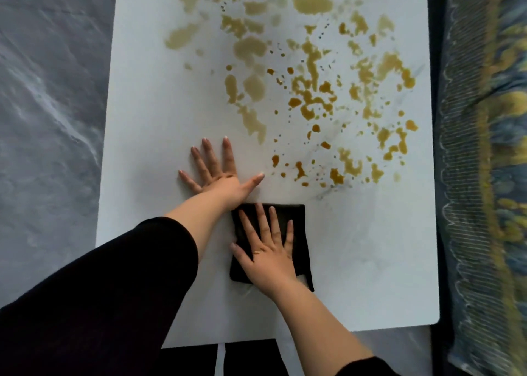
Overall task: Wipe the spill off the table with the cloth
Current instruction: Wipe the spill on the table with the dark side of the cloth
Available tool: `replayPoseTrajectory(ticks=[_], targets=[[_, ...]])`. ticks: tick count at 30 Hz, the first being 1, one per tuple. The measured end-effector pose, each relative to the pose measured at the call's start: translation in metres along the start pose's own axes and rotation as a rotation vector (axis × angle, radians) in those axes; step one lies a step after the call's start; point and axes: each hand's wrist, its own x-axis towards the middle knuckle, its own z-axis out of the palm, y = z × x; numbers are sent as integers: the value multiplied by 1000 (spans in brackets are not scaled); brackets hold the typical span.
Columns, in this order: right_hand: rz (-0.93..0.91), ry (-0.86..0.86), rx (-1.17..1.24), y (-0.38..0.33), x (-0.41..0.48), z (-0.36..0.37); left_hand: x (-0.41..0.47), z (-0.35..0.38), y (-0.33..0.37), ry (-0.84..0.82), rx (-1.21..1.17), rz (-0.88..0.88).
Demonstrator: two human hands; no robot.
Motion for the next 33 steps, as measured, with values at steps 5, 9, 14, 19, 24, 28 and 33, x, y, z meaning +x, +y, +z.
replayPoseTrajectory(ticks=[5,9,14,19,24,28,33], targets=[[89,-33,35,24,-20,7,3,2,-1,-11,14,-19],[94,-11,24,29,-1,-4,3,2,-1,-14,14,-15],[134,126,46,50,92,-72,3,3,0,10,10,-21],[87,137,22,61,119,-102,5,4,0,16,17,-31],[89,90,11,58,46,-51,5,4,-1,9,12,-19],[95,-12,0,64,17,-29,4,4,-1,1,13,-22],[93,48,-39,69,42,-48,2,3,0,-2,9,-14]])
